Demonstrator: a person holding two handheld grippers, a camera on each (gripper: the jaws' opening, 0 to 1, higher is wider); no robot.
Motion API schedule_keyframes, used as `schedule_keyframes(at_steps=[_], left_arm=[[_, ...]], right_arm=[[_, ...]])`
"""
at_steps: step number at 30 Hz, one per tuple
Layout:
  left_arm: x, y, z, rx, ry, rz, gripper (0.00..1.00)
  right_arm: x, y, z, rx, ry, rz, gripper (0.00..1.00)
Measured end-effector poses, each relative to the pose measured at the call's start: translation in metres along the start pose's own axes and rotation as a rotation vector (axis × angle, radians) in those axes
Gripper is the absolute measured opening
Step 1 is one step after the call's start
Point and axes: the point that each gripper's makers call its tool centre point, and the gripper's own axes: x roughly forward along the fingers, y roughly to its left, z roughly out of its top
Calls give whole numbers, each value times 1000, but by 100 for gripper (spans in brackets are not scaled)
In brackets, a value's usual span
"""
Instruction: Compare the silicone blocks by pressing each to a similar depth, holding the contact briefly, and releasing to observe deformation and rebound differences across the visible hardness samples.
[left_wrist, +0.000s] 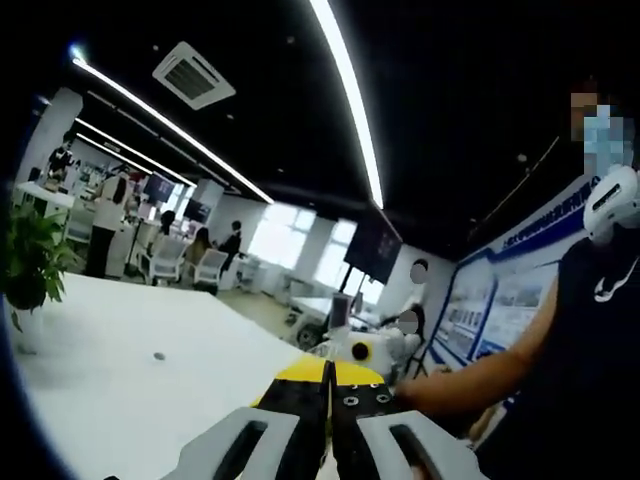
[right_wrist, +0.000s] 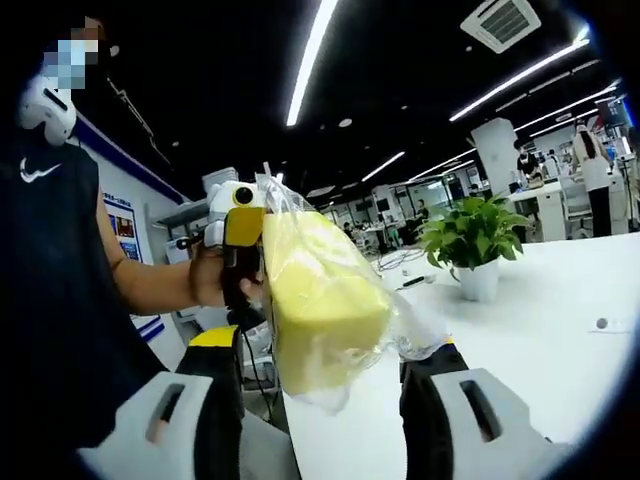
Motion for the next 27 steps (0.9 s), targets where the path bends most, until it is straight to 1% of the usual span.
schedule_keyframes(at_steps=[1, 3, 4, 7, 12, 13, 23, 27], left_arm=[[0, 0, 1, -3, -4, -5, 0], [1, -1, 2, -4, -8, -10, 0], [1, -1, 1, -6, -5, -14, 0], [3, 0, -1, -10, 3, -18, 0], [5, -1, 1, -12, -10, -20, 0], [5, -1, 1, -13, -11, -18, 0], [3, 1, 1, -13, -22, -3, 0], [3, 2, 2, 13, -30, 2, 0]], right_arm=[[1, 2, 2, 23, -13, 7, 58], [3, 3, 4, 26, -18, 6, 61], [3, 3, 4, 22, -22, 7, 59], [4, 5, 4, 15, -26, 19, 50], [3, 9, 6, 23, -42, 40, 36], [2, 11, 6, 20, -42, 44, 31], [-2, 12, 11, 19, -41, 31, 24], [-3, 13, 13, 39, -18, 25, 20]])
